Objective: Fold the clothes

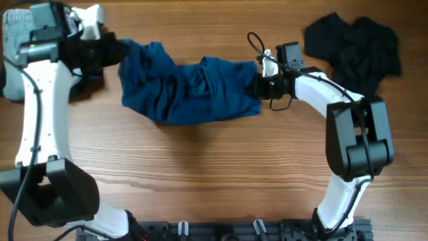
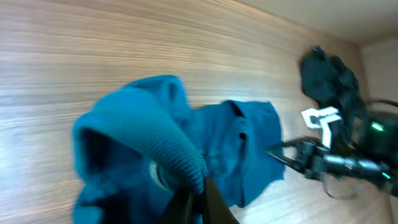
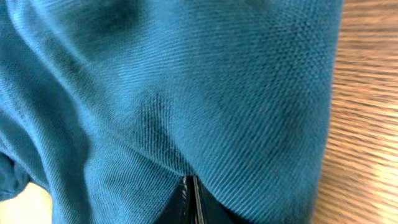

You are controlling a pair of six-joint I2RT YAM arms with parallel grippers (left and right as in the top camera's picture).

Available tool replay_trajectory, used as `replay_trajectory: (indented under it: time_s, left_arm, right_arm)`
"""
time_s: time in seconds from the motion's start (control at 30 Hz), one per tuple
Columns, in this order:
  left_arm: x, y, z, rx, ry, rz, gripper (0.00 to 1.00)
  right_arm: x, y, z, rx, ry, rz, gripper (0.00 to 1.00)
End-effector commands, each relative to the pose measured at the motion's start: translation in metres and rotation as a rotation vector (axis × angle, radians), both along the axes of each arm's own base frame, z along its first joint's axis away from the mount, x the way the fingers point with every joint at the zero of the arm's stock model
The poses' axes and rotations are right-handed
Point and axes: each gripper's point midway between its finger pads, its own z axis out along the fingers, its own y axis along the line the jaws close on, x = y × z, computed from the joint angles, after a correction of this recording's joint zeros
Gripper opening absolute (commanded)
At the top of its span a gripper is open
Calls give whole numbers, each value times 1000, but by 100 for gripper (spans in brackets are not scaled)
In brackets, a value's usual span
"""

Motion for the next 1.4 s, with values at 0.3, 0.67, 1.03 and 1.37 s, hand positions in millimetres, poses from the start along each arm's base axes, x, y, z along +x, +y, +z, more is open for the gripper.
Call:
replay_trajectory:
  time_s: [0.3, 0.67, 1.03, 1.37]
  left_arm:
    - [-4, -197, 32, -11, -174, -276, 4]
    - [-12, -311, -47, -24, -126, -432, 4]
    - [3, -327, -53, -90, -135, -385, 100]
    - [31, -245, 42, -189, -235, -188, 100]
  right_arm:
    - [-12, -6, -43, -20, 113, -32, 4]
    - [-16, -4, -43, -7, 120, -17, 4]
    - [37, -54, 45, 215, -3, -199, 24]
    - [18, -43, 101, 298, -70, -83, 56]
